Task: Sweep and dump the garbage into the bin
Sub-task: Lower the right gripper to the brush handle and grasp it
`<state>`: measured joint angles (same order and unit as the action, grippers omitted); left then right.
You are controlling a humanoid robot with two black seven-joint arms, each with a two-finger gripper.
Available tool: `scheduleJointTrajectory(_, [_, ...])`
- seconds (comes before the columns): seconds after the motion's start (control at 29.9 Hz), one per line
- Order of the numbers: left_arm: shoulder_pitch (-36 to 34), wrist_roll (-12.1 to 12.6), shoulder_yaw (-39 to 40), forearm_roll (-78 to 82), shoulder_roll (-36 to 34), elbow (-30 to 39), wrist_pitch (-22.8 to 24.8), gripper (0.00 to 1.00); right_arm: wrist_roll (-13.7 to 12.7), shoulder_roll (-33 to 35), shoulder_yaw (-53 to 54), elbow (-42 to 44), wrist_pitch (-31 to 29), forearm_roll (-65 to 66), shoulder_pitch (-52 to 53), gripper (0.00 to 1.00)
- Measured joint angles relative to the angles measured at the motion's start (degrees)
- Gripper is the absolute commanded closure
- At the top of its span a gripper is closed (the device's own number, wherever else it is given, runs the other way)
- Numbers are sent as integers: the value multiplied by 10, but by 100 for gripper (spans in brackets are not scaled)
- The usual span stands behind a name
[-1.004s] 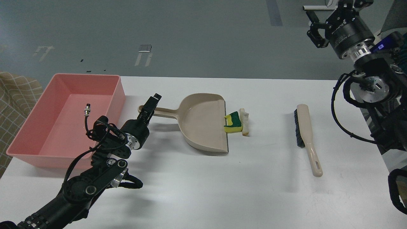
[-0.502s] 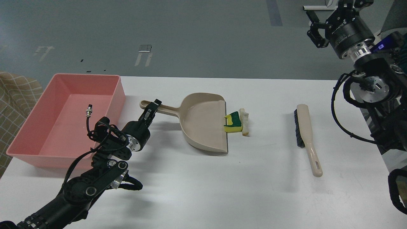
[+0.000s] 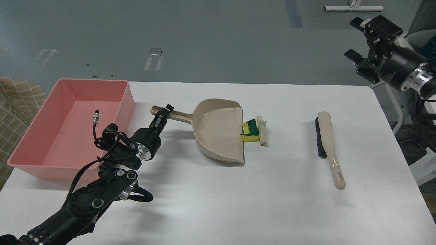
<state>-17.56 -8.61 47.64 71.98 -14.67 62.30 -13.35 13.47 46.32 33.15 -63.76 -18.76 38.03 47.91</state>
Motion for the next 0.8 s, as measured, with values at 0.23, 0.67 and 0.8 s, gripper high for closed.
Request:
scheduleJointTrajectory(0.23, [0,0,1,0,3,0,-1,100,0,143,-79,-107,0,123,-33,0])
scheduleJointTrajectory(0.67, [0,-1,1,0,3,1,-1,100,0,229,-94,-230,2,224,-155,0])
scheduleJointTrajectory(0.8, [0,-1,1,0,3,1,-1,100,-1,213,-95,-231,4,234,-173,0])
